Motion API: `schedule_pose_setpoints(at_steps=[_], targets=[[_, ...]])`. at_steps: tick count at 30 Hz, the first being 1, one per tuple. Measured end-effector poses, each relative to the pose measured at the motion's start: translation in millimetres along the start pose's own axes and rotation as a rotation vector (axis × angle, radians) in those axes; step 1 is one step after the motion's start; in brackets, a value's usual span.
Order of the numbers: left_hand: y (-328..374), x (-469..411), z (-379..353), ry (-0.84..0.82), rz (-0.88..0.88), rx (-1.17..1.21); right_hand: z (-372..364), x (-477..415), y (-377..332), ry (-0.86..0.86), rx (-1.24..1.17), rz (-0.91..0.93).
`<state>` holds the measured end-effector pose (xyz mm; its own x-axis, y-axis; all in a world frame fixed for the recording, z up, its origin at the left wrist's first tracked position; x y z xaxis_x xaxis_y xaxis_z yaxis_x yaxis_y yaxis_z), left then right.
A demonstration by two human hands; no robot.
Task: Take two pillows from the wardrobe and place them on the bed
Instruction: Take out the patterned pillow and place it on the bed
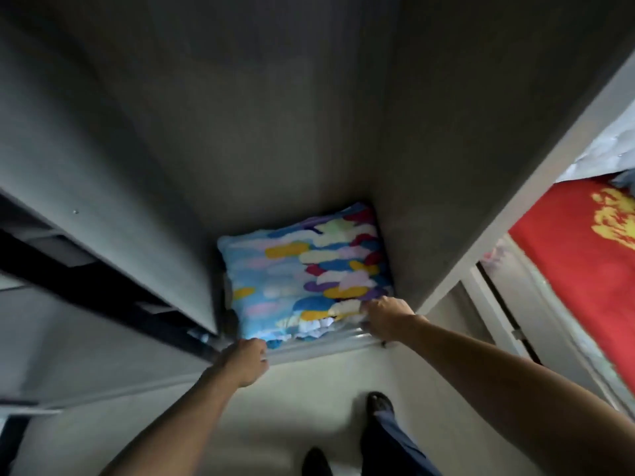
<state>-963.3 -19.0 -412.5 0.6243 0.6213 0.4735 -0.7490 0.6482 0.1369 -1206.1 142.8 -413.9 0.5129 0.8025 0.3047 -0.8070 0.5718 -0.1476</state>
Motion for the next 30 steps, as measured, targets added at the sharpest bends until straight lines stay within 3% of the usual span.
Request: schedule_pose_setpoints(at_steps=[6,12,21,26,30], targets=[[-43,-19,-8,-0.034,0.105,0.111,-28,-73,-23,-0.105,0.050,0.032],[-64,-112,13,-0.008,0.154,0.171,-53,-204,-24,-0.210,0.098,0.055],[-71,-309,2,0.016,0.282,0.337,-99,-434,1,-0.109,0.021,0.023],[-77,-364,-36,-0.013,0.310,0.398,-131,-532,18,-0.058,0.017,-0.024],[-91,-376,-76,-0.069,0.325,0.353,-169,-585,29,-0.123,0.200,0.033]])
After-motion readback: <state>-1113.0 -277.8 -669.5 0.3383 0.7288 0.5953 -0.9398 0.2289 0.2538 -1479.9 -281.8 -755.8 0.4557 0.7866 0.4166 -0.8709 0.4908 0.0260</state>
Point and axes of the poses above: each hand's wrist, its own x-axis away from the middle knuckle, its own z-axis out of the back of the hand, y = z × x, the point moved 3 cm from there along -x, towards the middle knuckle, and after that the axes turned 11 degrees about y, right-handed, at the moved point
